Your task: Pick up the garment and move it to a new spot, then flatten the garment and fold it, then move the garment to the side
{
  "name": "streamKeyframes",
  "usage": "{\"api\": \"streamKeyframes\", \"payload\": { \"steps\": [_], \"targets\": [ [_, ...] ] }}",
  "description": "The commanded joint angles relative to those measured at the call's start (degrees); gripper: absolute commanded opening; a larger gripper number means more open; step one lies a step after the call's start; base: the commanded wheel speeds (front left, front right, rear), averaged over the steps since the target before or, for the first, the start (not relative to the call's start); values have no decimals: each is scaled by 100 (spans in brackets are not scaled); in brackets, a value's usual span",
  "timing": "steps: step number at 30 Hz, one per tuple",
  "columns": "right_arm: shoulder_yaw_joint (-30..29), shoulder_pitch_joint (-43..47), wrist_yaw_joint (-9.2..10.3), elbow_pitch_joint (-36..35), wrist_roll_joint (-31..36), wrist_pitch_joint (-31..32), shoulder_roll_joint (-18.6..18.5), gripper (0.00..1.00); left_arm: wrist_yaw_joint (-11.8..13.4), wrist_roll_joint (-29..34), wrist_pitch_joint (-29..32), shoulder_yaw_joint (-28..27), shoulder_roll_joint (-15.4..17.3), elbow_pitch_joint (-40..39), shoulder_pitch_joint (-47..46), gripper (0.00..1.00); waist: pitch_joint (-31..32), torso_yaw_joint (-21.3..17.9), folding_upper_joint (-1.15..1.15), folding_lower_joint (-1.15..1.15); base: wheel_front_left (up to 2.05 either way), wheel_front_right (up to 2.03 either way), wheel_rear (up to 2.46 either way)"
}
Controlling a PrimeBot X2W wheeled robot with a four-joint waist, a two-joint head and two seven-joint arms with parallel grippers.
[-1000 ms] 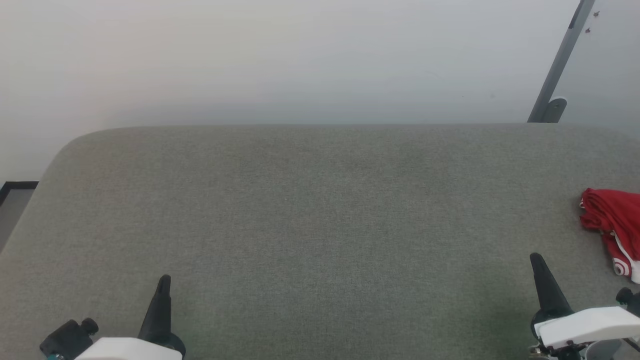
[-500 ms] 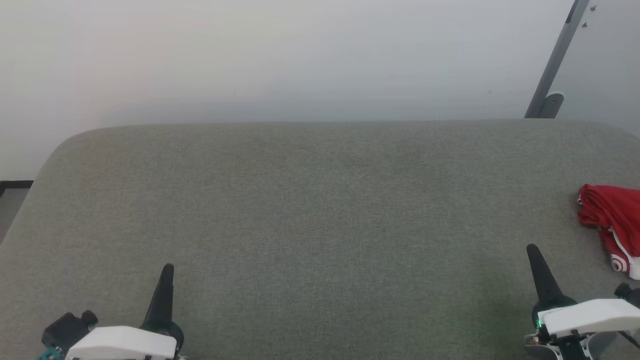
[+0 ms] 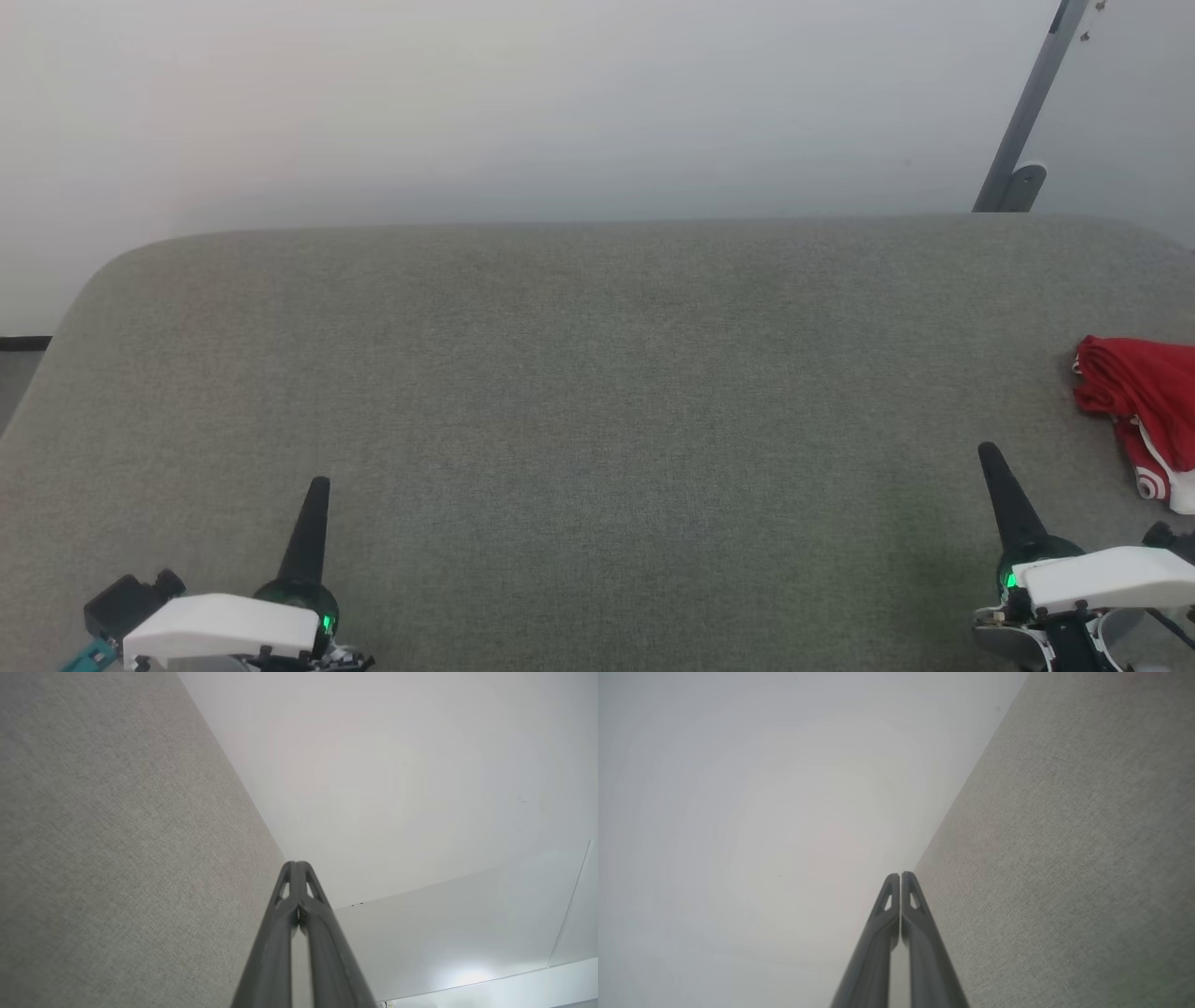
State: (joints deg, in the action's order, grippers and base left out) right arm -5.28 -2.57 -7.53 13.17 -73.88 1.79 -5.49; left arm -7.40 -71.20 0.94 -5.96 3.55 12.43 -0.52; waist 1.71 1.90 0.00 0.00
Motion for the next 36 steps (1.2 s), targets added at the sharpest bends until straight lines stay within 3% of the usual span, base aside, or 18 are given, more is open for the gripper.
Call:
{"api": "streamKeyframes", "payload": {
  "steps": [1, 36],
  "targets": [
    [-9, -98, 4, -32, -122, 45, 9, 0, -10, -125, 41, -28, 20, -24, -171, 0, -5, -4, 0, 0, 0, 0, 0],
    [-111, -341, 5, 71, -1482, 400, 218, 0, -15, -1713, 463, -63, -55, 129, -509, 0, -140, -141, 0, 0, 0, 0, 0]
  ]
}}
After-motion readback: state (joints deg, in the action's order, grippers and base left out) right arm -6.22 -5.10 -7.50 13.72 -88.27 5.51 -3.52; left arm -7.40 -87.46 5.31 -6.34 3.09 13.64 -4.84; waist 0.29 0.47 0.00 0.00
